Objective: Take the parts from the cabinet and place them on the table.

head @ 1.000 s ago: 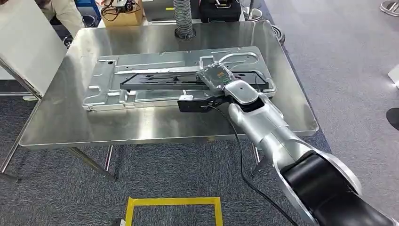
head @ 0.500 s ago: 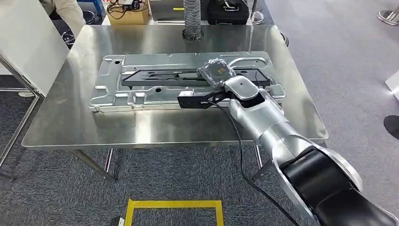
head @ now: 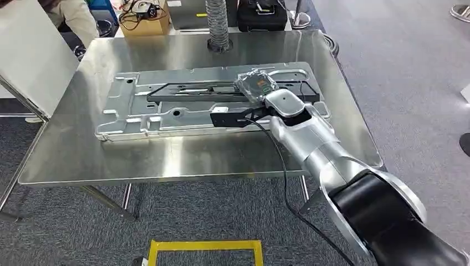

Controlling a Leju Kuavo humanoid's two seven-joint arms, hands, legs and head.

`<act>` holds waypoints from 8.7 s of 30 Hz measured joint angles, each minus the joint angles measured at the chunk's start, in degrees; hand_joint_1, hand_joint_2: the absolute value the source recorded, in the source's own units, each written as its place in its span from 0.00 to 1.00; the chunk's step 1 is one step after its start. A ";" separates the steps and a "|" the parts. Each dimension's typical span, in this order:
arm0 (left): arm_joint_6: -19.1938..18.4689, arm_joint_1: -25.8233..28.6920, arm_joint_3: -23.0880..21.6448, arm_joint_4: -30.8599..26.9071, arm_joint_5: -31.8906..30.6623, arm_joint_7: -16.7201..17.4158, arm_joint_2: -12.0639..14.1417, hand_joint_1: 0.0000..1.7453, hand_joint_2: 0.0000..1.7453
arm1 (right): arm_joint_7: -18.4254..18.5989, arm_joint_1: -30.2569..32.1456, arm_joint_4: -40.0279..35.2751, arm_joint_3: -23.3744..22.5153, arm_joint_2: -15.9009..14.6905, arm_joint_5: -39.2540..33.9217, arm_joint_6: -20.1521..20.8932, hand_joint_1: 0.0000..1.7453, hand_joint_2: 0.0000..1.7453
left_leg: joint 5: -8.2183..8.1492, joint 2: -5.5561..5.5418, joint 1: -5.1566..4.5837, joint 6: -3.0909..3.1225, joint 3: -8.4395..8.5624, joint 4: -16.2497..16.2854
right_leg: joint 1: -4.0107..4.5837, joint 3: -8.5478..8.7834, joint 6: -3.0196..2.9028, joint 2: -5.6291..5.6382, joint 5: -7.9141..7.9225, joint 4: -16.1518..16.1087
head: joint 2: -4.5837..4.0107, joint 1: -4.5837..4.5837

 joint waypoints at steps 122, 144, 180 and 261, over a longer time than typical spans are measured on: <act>-0.39 0.42 0.02 0.00 1.05 -0.96 0.00 0.00 0.00 | -0.15 -1.04 3.47 -3.26 0.72 2.67 0.00 0.00 0.00 | 1.09 0.07 -0.04 -0.17 -0.35 -0.77 | 0.06 -0.24 0.16 -0.10 -0.12 0.60 | 0.00 0.55; 0.81 0.13 -0.70 0.00 -0.24 -0.37 -0.04 0.00 0.00 | 0.09 -0.94 3.61 -4.33 0.39 3.17 -0.28 0.00 0.00 | 9.18 -0.05 -0.69 2.36 6.69 -16.16 | 0.68 -0.35 1.80 -0.03 -0.91 1.61 | 0.00 0.76; 1.77 0.45 0.68 0.00 1.79 5.20 -0.09 0.00 0.00 | -2.40 -0.86 -1.55 -4.35 2.88 4.76 -1.88 0.00 0.00 | 9.43 0.10 -0.38 0.44 4.84 -15.20 | 0.19 0.88 0.39 -0.40 -0.29 0.29 | 0.02 0.44; 1.57 0.60 0.59 0.02 1.31 3.89 0.24 0.00 0.00 | -3.10 -1.36 -1.18 -3.61 4.13 3.39 -0.90 0.00 0.00 | 8.59 0.21 0.43 2.93 6.92 -15.81 | 0.01 -8.96 3.75 -0.55 -9.49 20.42 | 0.02 0.63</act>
